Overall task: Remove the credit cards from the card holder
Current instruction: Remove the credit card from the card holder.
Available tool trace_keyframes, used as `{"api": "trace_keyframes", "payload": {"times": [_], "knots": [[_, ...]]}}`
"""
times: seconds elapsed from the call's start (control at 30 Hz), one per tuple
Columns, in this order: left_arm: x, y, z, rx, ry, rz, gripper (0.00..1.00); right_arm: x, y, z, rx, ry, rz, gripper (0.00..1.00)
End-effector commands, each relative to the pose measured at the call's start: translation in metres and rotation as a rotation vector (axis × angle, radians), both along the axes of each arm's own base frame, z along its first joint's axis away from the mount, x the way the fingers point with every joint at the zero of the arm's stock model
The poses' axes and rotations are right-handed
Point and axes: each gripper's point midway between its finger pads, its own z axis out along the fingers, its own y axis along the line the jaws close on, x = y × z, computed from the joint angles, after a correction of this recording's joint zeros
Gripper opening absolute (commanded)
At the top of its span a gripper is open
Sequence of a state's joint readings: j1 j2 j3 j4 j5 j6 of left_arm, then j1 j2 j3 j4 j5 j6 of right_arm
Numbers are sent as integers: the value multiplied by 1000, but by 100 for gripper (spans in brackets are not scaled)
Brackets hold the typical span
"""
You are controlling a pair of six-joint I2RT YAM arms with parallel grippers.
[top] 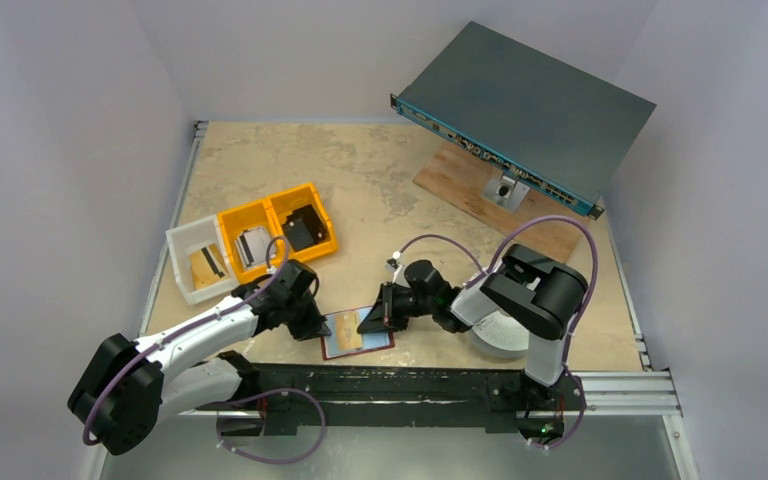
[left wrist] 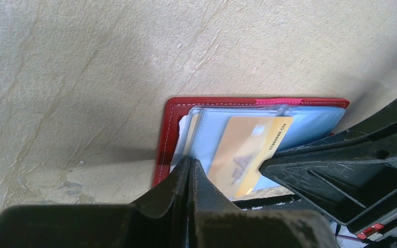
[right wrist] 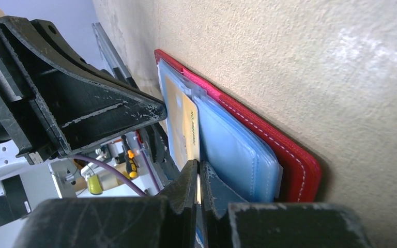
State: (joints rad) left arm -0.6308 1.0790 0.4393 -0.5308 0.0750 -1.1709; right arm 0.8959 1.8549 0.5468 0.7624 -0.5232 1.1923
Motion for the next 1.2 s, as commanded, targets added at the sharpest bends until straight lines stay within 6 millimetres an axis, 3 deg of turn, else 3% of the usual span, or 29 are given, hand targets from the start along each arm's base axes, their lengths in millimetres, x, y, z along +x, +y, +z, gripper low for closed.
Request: {"api": "trace_keyframes", "payload": {"times": [0.0,0.17,0.3,0.4,0.77,0.9,1.17], "knots": [[-24,36,-32,168,89,29,0,4,-10,-3,-28,-25,-21,0],[-24,36,-31,167,89,30,0,5,-14,-2,-28,-34,-25,0],[-24,36,-31,168,86,28,0,8,-7,-1,-10,-42,-4,22],[-24,36,-30,168,85,26,0,9,-1,-1,2,-38,4,26],[-22,35,-28,166,79,26,0,4,11,-5,-3,-21,46,13],[-22,36,-28,173,82,31,0,5,3,-6,-32,-25,27,4],[-22,37,-28,183,88,45,0,14,-24,-7,-69,-40,-38,0]]}}
